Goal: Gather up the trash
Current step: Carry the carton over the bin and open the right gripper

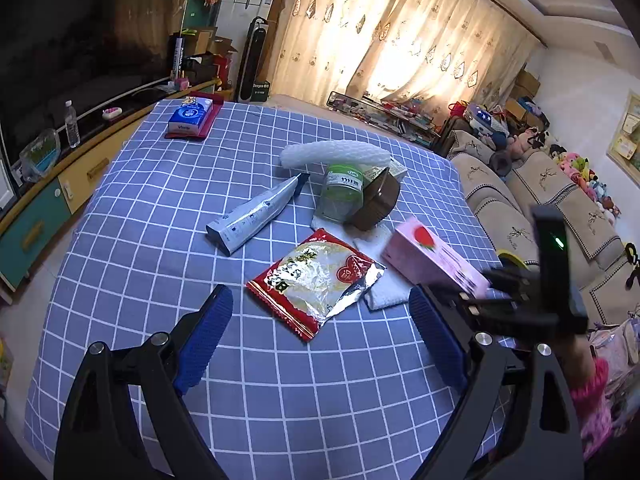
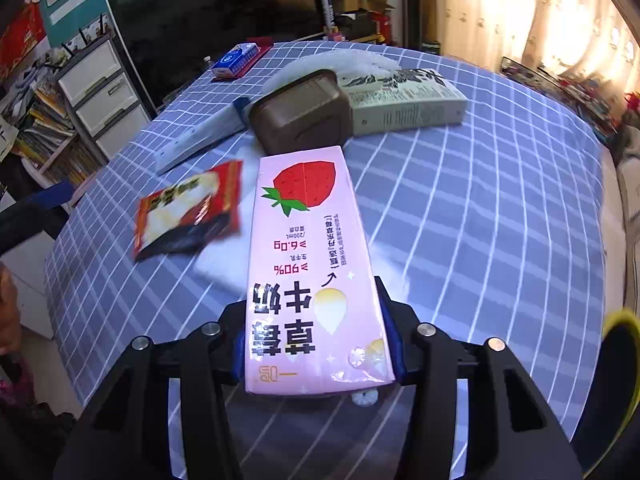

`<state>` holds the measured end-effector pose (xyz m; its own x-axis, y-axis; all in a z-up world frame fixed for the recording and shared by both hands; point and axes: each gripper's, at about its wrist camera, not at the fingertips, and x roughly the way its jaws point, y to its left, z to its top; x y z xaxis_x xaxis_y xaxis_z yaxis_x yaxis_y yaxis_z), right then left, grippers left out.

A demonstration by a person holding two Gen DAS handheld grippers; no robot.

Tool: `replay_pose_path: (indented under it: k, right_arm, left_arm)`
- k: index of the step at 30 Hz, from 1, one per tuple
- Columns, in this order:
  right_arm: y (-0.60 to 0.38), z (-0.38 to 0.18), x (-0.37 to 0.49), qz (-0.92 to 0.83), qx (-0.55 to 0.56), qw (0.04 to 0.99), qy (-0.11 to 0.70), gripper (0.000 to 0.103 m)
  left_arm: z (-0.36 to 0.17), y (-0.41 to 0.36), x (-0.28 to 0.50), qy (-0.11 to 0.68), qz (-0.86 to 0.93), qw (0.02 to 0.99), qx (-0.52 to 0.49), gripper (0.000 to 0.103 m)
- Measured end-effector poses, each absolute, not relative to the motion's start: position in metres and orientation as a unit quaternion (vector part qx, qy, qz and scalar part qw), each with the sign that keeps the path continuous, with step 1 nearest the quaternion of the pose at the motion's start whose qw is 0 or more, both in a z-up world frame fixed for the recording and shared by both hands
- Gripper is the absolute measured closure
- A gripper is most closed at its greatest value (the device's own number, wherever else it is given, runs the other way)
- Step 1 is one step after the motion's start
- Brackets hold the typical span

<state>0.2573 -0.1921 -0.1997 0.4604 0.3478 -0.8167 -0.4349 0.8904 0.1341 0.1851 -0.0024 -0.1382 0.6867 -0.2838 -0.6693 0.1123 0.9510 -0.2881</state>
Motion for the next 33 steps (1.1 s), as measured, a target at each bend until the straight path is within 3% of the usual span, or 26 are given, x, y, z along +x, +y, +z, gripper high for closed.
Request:
replay_pose_path:
  k: [8,16,24,30,31,33]
  right_arm:
    - [-0.229,-0.188,0.200,0.184,0.021,0.876,0.445,0.055]
    - [-0.331,-0.173,0.192,0.028,0.088,0.902,0.422,0.055]
    - [-0.446,-0.217,0.215,-0.147,0.132,0.868,0.456,0.055]
    - [-0.474,-0.247,0.236,-0.184,0.138,0.844,0.484,0.053]
    - [-0.477,-0.251,0.239,-0.187,0.137,0.844,0.484,0.053]
    - [-0.480,-0.255,0.241,-0.197,0.140,0.842,0.482,0.033]
  left_arm:
    - [-0.140,-0.015,0.183,0.383,-0.125,0.910,-0.102,0.014]
    - [-0.144,-0.027,0.183,0.389,-0.134,0.907,-0.092,0.014]
    - [-0.149,-0.034,0.192,0.399,-0.128,0.904,-0.082,0.014]
    - [-0.156,-0.038,0.203,0.411,-0.123,0.900,-0.076,0.014]
    - [-0.157,-0.038,0.205,0.413,-0.123,0.899,-0.075,0.014]
    - [-0.159,-0.038,0.208,0.417,-0.122,0.898,-0.073,0.014]
